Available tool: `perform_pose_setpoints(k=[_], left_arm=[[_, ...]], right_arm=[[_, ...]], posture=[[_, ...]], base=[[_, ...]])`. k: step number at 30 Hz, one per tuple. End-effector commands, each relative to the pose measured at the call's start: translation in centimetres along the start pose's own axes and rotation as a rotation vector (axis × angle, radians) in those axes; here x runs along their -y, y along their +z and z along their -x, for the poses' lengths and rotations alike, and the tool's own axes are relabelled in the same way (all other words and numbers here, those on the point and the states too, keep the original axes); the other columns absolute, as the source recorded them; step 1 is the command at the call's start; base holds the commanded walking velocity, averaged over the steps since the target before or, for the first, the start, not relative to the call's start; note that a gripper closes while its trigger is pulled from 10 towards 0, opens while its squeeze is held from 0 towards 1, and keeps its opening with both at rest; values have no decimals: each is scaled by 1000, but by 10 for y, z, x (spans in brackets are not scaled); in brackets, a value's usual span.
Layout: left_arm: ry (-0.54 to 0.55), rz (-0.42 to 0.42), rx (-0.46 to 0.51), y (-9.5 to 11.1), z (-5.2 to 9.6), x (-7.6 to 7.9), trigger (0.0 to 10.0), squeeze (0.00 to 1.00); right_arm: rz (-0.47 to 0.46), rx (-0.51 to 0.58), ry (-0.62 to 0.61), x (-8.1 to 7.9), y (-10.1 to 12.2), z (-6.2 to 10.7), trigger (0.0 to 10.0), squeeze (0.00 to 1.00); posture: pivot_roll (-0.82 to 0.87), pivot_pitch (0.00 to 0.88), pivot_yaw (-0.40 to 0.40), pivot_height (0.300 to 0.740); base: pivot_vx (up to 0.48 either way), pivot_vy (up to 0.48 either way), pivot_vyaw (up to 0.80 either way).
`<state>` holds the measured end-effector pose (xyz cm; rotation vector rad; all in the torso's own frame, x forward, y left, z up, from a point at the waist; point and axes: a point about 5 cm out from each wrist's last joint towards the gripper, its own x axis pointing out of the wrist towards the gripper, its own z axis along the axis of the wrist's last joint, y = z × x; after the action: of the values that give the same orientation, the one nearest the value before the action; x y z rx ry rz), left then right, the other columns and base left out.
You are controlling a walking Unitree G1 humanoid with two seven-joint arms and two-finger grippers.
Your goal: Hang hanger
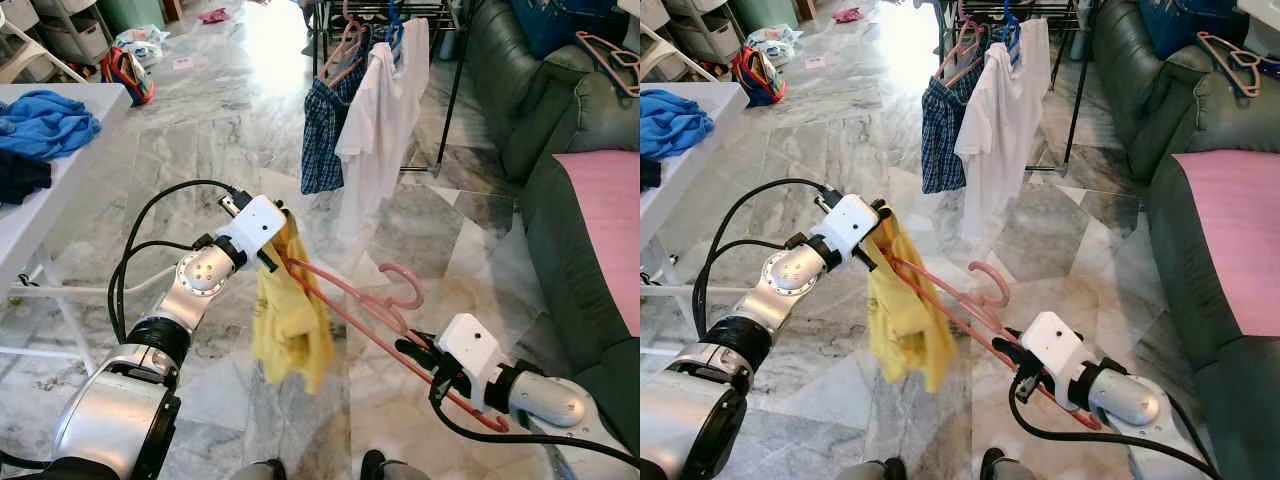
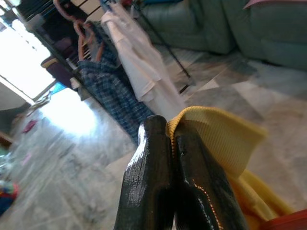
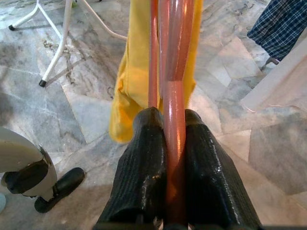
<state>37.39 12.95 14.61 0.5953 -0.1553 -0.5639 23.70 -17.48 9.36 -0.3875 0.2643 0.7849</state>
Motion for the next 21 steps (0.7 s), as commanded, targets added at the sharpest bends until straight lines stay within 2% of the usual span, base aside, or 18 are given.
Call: perform_pose_setpoints(k=[1,5,9,12,14,17,18,21], left_arm=[[-4,-11,39,6,0,-2,3843,0],[17,18,33,6,0,-2,4549,0],[20,60,40,10,-2,0,4235,0],[22,111,47,12,-1,2,3882,0],[11,143,49,12,2,6,3529,0],[10,160,32,10,4,8,3569,0],[11,167,26,10,5,8,3255,0],[10,169,1,8,7,10,3216,0]], right_arm=[[1,2,9,-3,-1,-3,10000,0],[-39,-2,40,-9,-3,-8,10000,0],[-43,-69,-22,-6,-14,-15,10000,0],[-106,-81,-160,6,-19,-22,10000,0],[-136,-95,-289,22,-23,-26,10000,0],[-143,-99,-358,33,-24,-27,10000,0],[-153,-80,-383,37,-21,-29,10000,0],[-155,-41,-440,53,-12,-34,10000,0]], posture=[[-94,183,57,740],[-92,182,57,740],[-91,182,56,740],[-89,183,55,740],[-87,185,56,740],[-84,184,58,740],[-82,185,58,740],[-80,183,55,740]], base=[[0,0,0],[0,0,0],[0,0,0],[0,0,0],[0,0,0],[0,0,0],[0,0,0],[0,0,0]])
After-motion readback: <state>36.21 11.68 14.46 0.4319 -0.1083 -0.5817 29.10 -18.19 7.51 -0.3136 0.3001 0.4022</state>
